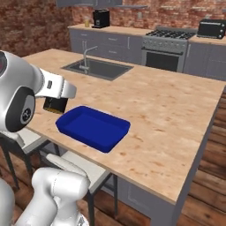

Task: There is a tray on the dining counter. Grab the cup, mug, and pitcher and place them on the tray. The pitcher may be placed next to the tray if it cannot fit the tray.

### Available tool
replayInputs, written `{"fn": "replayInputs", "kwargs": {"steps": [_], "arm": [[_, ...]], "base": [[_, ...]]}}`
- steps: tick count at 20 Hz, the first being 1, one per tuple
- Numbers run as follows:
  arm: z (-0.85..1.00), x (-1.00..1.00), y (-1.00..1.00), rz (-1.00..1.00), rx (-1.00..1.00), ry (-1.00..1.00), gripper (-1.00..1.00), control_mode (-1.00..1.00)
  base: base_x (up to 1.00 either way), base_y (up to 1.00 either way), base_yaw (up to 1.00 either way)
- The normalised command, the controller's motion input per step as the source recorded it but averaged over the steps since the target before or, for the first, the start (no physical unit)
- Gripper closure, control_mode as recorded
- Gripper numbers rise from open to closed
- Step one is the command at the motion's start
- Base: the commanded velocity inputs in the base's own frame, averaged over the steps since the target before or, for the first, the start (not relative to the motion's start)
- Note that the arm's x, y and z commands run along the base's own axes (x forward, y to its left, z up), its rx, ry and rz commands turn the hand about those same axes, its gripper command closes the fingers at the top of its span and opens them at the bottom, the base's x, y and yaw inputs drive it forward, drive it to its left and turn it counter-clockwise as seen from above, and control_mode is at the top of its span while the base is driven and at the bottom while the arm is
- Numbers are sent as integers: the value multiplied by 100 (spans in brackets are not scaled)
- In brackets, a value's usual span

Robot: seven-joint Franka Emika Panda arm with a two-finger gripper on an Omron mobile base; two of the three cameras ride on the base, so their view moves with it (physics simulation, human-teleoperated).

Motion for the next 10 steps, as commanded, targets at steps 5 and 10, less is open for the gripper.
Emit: {"fn": "replayInputs", "kwargs": {"steps": [5, 10], "arm": [[0, 0, 0, 0, 0, 0, 100, 100], [0, 0, 0, 0, 0, 0, 100, 100]], "base": [[35, 4, -9], [0, 1, 0]]}}
